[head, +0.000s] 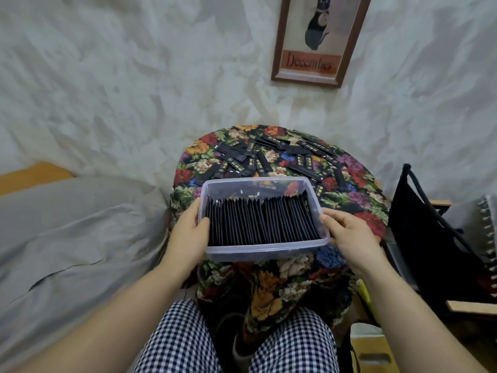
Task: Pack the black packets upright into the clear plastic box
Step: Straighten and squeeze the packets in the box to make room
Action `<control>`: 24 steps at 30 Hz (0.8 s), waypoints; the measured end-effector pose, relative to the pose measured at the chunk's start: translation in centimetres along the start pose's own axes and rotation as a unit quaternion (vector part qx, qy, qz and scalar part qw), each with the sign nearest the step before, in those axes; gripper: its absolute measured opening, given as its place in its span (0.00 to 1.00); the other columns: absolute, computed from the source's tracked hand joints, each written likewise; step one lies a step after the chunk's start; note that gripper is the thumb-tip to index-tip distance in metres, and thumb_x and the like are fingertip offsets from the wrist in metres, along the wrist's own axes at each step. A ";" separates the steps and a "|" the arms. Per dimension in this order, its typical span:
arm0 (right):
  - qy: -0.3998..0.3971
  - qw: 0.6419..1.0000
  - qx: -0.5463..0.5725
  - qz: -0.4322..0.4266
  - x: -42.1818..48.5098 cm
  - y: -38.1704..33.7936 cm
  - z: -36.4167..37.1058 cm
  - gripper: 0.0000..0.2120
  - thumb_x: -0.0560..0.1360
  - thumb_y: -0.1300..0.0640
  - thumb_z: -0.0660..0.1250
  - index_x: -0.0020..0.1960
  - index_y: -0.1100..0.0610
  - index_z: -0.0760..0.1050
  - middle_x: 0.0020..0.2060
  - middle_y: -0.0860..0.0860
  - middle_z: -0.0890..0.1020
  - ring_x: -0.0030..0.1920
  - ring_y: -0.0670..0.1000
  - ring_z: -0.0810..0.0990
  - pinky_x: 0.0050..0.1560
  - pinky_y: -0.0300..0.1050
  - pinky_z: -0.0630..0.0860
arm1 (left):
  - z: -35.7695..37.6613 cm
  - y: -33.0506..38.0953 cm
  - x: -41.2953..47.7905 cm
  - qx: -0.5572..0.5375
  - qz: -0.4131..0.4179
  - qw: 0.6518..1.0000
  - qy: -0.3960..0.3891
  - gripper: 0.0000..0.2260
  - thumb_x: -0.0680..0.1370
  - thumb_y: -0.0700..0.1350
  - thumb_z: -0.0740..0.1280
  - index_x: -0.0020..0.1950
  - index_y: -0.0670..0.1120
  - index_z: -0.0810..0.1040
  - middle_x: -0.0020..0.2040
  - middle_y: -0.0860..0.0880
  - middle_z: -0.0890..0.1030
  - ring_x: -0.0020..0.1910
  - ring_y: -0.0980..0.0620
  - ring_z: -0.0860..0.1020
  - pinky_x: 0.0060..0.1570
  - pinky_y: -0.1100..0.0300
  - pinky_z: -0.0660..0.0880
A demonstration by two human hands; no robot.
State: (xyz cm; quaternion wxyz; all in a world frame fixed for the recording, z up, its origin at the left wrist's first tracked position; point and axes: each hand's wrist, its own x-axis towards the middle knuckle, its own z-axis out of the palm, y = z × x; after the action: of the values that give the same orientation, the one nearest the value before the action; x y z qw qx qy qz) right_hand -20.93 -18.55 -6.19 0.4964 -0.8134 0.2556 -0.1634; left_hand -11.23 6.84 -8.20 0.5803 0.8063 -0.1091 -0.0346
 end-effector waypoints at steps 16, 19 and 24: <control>-0.104 0.986 0.120 0.047 1.7 -2.3 5.2 0.10 0.80 0.57 0.61 0.58 0.55 0.77 0.45 0.48 0.83 0.43 0.44 0.81 0.42 0.39 0.78 | -5.0 -2.7 2.1 -0.176 -0.169 0.968 -0.054 0.22 0.79 0.49 0.60 0.63 0.76 0.62 0.67 0.59 0.71 0.63 0.48 0.73 0.59 0.40 0.72; -0.101 0.986 0.123 0.047 1.5 -2.3 5.4 0.09 0.80 0.56 0.61 0.58 0.54 0.76 0.45 0.47 0.82 0.43 0.43 0.80 0.43 0.39 0.78 | -4.6 -3.0 1.9 -0.201 -0.155 0.967 -0.025 0.23 0.79 0.44 0.57 0.65 0.72 0.65 0.64 0.57 0.75 0.58 0.49 0.76 0.49 0.49 0.76; -0.180 0.976 0.120 0.031 1.5 -2.1 6.3 0.13 0.82 0.54 0.57 0.59 0.53 0.78 0.44 0.54 0.82 0.46 0.51 0.81 0.45 0.43 0.79 | -6.0 -2.9 0.8 -0.257 -0.170 0.950 0.050 0.22 0.80 0.39 0.53 0.67 0.61 0.70 0.55 0.53 0.79 0.48 0.50 0.78 0.36 0.56 0.74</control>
State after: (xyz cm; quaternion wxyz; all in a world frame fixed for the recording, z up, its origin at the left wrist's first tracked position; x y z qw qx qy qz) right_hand -15.86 -14.04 -7.14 0.6331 -0.7556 0.1655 -0.0284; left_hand -9.00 13.13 -8.98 0.7581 0.6371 0.0713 -0.1197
